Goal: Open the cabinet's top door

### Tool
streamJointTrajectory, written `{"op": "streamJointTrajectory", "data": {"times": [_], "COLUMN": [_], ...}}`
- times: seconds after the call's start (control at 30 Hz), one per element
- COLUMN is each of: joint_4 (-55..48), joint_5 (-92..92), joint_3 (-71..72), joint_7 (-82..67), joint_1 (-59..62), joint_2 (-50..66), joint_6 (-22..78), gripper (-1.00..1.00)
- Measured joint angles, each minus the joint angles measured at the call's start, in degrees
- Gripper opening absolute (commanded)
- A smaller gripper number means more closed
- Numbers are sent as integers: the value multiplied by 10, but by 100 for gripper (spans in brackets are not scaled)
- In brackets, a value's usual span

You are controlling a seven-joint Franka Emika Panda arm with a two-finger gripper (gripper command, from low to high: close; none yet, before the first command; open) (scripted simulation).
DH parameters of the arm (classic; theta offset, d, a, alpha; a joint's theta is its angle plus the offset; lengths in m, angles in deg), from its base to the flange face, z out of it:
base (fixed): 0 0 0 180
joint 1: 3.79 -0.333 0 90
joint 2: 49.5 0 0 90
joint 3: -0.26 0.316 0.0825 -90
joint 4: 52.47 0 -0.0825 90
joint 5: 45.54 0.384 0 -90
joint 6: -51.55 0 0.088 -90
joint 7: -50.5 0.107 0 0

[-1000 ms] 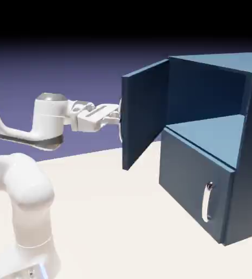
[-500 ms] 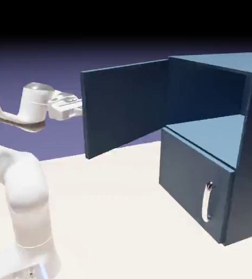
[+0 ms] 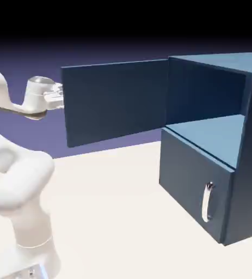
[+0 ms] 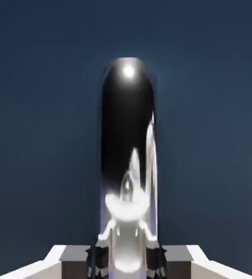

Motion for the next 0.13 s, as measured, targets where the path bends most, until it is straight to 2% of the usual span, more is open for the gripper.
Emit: {"op": "streamJointTrajectory", "data": {"times": [0.13], "joint_4": [-83], "joint_5": [21], "joint_3": [37], "joint_7": [-23], "joint_1": [74], "joint_2": [-33], "joint_6": [49], "gripper": [-100]}}
